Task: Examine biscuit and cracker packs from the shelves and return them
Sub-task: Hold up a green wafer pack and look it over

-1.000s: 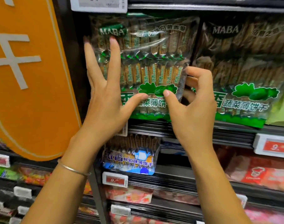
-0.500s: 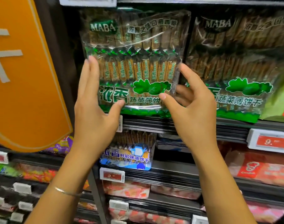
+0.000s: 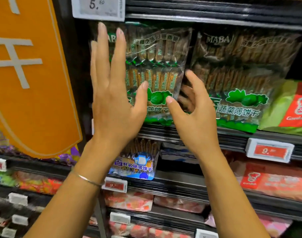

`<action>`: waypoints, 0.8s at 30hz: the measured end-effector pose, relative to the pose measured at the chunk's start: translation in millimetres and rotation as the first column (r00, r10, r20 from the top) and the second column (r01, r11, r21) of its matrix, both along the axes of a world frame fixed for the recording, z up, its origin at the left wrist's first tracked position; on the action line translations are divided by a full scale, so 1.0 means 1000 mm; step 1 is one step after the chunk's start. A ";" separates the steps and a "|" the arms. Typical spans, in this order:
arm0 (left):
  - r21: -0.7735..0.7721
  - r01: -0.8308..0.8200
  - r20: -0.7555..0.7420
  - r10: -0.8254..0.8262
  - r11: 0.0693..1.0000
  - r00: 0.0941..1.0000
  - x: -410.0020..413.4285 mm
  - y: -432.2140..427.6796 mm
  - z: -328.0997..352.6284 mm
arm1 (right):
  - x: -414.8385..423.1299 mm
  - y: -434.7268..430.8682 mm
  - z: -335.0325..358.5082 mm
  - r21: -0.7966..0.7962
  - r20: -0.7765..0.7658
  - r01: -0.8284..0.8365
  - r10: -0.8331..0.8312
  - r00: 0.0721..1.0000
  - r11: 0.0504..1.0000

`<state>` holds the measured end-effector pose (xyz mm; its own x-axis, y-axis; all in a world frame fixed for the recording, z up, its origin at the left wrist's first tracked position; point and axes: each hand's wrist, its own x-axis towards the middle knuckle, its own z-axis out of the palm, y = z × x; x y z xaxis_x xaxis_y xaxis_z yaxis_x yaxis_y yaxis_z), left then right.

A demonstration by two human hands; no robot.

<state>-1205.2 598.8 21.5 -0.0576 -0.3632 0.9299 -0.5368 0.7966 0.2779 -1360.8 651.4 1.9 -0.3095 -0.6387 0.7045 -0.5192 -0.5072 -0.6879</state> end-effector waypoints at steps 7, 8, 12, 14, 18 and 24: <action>0.168 -0.122 0.052 0.115 0.978 0.992 -0.016 -0.005 0.008 | 0.008 -0.005 0.020 -0.061 -0.084 -0.024 0.019 0.996 0.998; 0.183 -0.117 0.051 0.109 0.976 0.993 -0.014 -0.007 0.010 | 0.010 -0.005 0.020 -0.066 -0.081 -0.027 0.022 0.997 0.997; 0.198 -0.122 0.056 0.113 0.973 0.992 -0.002 -0.015 0.013 | 0.022 -0.004 0.021 -0.066 -0.089 -0.045 0.040 0.995 0.997; 0.189 -0.128 0.048 0.121 0.974 0.992 0.001 -0.018 0.012 | 0.026 -0.003 0.022 -0.048 -0.099 -0.053 0.048 0.994 0.997; 0.148 -0.084 -0.045 0.091 0.985 0.995 -0.006 -0.014 0.009 | 0.015 0.004 0.016 0.032 -0.045 -0.085 0.086 0.995 0.996; 0.061 -0.071 0.031 0.070 0.996 0.997 -0.024 0.010 -0.027 | -0.034 0.043 0.003 -0.056 0.143 0.174 -0.164 0.976 0.983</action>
<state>-1228.9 609.1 -5.4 -0.0564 -0.4241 0.9039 -0.5995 0.7383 0.3090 -1394.6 694.2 5.1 -0.5053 -0.5214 0.6876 -0.5048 -0.4677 -0.7256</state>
